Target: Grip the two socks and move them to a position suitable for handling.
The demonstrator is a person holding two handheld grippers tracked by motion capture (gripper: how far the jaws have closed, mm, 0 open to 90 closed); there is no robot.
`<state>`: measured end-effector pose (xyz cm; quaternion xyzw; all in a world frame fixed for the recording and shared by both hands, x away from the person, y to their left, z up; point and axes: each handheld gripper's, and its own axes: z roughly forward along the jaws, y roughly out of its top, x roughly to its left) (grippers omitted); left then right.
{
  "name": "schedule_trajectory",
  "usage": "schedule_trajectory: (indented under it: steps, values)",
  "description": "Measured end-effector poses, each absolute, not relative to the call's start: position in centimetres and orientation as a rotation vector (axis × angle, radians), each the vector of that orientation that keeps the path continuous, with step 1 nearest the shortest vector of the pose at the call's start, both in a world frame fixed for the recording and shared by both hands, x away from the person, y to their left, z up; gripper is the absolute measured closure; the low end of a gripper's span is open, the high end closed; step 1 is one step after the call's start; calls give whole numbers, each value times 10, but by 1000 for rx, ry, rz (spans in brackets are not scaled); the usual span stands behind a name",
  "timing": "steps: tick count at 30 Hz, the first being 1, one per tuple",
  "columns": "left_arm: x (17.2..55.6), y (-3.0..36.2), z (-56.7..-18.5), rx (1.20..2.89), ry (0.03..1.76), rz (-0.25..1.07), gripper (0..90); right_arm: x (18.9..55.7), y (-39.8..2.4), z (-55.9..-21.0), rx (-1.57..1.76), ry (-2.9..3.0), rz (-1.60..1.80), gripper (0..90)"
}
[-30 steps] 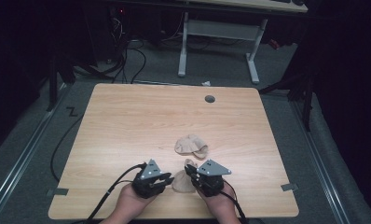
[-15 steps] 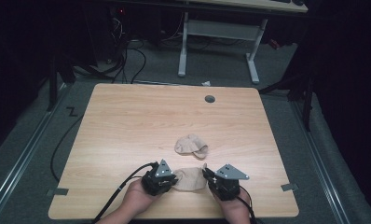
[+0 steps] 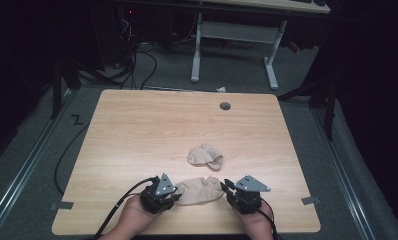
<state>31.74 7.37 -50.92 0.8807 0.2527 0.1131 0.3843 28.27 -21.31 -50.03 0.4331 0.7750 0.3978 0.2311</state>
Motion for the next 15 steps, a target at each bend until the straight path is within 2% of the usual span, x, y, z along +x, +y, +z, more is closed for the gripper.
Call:
schedule_trajectory:
  steps: [4, 10, 15]
  values:
    - [328, 71, -519, 2275, 681, 295, 681, 297, -203, -513, 1189, 2202, 1013, 851]
    - [330, 78, -521, 2301, 690, 324, 682, 302, -195, -526, 1179, 2294, 932, 860]
    - [328, 95, -522, 2286, 755, 288, 683, 294, -185, -525, 1134, 2343, 949, 860]
